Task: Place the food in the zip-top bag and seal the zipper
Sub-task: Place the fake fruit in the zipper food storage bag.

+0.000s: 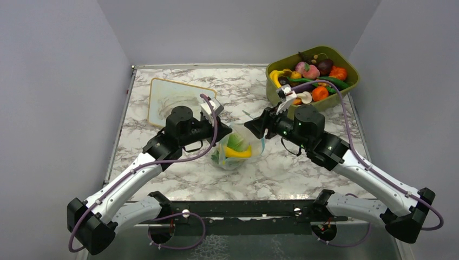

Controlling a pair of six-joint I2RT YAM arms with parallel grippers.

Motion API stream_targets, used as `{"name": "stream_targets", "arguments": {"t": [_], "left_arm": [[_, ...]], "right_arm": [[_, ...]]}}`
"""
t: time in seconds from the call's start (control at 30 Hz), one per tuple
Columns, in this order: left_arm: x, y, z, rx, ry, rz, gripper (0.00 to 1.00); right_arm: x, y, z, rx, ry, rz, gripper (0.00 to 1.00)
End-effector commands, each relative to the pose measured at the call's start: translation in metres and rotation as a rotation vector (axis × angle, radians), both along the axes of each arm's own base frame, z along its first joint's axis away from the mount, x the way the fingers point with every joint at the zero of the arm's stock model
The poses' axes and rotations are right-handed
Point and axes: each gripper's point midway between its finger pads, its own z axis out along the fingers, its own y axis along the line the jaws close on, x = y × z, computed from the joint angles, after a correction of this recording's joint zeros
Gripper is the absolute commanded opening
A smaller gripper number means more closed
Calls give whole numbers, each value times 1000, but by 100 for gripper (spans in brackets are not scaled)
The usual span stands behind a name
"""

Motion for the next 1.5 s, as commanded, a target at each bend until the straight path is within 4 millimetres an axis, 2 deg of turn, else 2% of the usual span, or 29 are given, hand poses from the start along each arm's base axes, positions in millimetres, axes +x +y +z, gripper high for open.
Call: {"name": "stream_targets", "arguments": {"t": [0.0, 0.1, 0.27, 0.5, 0.73, 0.93, 1.1, 1.33, 1.47], "left_arm": [[-10, 3, -4, 10, -71, -55, 0], [-12, 6, -7, 3, -100, -53, 0], [-15, 9, -14, -16, -129, -50, 0], [-18, 10, -15, -25, -126, -54, 0], [-21, 11, -14, -37, -130, -54, 0], [-22, 9, -16, -39, -121, -63, 0], [-20, 10, -18, -34, -120, -55, 0], [-20, 14, -13, -30, -148, -40, 0], [-20, 14, -13, -30, -148, -40, 0]], "right_arm": [[19, -28, 13, -102, -71, -152, 49], [34, -41, 20, -144, -121, -238, 50], [59, -64, 16, -239, -157, -390, 52], [102, -92, 7, -299, -130, -485, 52], [141, -118, -13, -296, -63, -549, 52], [165, -136, -31, -265, -12, -597, 51], [192, -162, -34, -257, 5, -666, 50], [227, -190, -28, -256, 6, -724, 49], [243, -205, -31, -265, 16, -746, 53]]}}
